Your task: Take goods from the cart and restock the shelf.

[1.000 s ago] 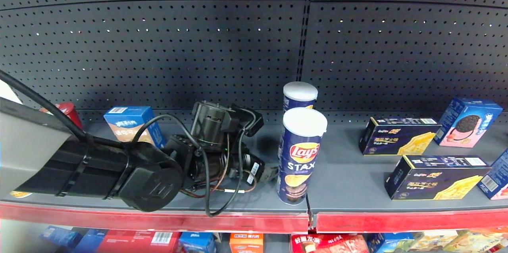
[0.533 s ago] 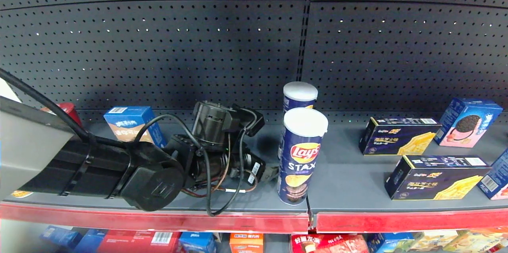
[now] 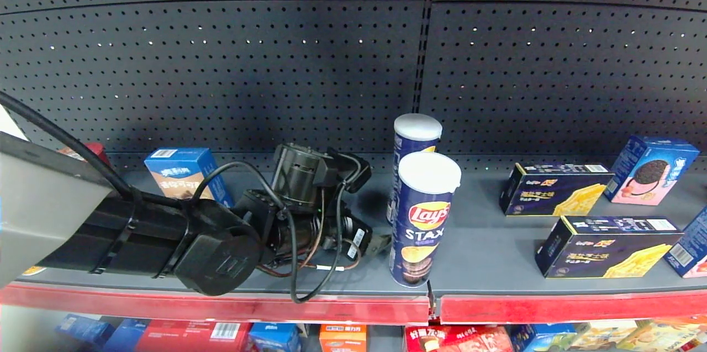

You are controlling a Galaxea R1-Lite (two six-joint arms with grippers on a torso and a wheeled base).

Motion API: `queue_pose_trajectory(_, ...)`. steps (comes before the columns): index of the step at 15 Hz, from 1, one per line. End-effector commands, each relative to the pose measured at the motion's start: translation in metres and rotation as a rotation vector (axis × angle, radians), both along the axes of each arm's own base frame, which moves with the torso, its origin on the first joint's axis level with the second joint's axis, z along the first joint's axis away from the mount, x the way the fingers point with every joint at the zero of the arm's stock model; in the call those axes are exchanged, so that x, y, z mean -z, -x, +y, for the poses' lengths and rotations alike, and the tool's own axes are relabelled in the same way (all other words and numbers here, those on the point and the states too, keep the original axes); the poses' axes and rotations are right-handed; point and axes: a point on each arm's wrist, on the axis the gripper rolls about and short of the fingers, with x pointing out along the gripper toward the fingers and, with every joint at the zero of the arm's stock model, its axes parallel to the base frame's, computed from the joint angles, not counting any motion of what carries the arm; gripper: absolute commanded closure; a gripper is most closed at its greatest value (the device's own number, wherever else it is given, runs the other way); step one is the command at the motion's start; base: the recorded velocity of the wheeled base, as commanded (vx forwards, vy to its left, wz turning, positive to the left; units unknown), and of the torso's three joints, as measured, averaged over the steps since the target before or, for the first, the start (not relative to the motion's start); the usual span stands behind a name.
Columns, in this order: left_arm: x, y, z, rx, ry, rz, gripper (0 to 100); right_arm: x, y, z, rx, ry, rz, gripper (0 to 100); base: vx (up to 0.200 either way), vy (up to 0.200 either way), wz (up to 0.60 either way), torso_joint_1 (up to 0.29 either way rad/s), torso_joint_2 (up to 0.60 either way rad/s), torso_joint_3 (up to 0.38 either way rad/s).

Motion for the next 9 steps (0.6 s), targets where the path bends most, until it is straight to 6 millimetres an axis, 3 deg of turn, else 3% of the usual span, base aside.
queue_pose_trajectory(1, 0.000, -0.008, 0.014, -0.049, -0.003, 0.000, 0, 0.000, 0.000, 0.000, 0.000, 0.000, 0.001, 0, 0.000, 0.000, 0.00, 0.000, 0.00, 0.000)
queue_pose_trajectory(3, -0.003, -0.019, 0.036, -0.123, -0.004, -0.010, 0, 0.000, 0.000, 0.000, 0.000, 0.000, 0.001, 0, 0.000, 0.000, 0.00, 0.000, 0.00, 0.000)
queue_pose_trajectory(5, -0.027, -0.019, 0.057, -0.177, 0.033, -0.067, 0, 0.000, 0.000, 0.000, -0.002, 0.000, 0.001, 0, 0.000, 0.000, 0.00, 0.000, 0.00, 0.000)
queue_pose_trajectory(9, -0.077, 0.002, 0.073, -0.207, 0.128, -0.179, 0, 0.000, 0.000, 0.000, -0.002, 0.000, 0.001, 0, 0.000, 0.000, 0.00, 0.000, 0.00, 0.000)
